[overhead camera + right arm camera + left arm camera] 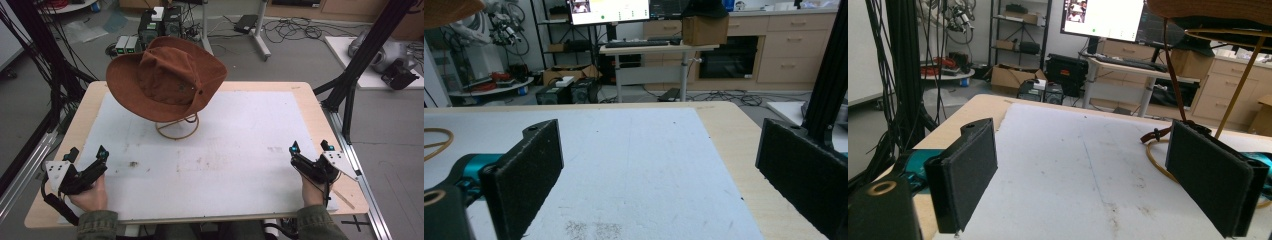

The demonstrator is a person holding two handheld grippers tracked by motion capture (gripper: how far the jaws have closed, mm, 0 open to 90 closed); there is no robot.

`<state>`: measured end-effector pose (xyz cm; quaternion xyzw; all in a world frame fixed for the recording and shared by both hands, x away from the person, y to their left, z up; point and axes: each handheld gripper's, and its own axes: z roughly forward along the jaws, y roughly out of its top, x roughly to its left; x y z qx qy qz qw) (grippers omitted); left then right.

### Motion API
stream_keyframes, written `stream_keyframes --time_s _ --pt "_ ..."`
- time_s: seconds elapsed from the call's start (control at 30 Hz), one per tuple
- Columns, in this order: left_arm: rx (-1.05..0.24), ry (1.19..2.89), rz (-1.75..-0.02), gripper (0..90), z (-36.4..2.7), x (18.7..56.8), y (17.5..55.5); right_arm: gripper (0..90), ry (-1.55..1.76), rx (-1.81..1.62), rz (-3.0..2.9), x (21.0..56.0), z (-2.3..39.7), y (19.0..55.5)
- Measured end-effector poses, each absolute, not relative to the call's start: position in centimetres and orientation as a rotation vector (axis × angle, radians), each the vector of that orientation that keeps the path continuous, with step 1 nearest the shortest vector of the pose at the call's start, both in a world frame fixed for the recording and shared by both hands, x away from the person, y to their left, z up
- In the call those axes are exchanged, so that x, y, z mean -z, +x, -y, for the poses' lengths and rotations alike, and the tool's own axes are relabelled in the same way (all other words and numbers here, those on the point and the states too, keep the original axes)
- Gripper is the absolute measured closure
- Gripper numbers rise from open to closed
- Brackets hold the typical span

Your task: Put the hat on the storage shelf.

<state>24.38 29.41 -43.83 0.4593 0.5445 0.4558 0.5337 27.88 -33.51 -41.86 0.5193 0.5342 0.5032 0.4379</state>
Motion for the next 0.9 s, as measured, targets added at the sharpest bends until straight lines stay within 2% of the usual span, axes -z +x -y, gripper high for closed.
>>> stream_keyframes --time_s 0.9 --pt "-1.070 1.099 -1.294 13.5 -29.32 43.82 24.24 4.1 1.281 -1.245 -1.347 42.51 33.12 27.82"
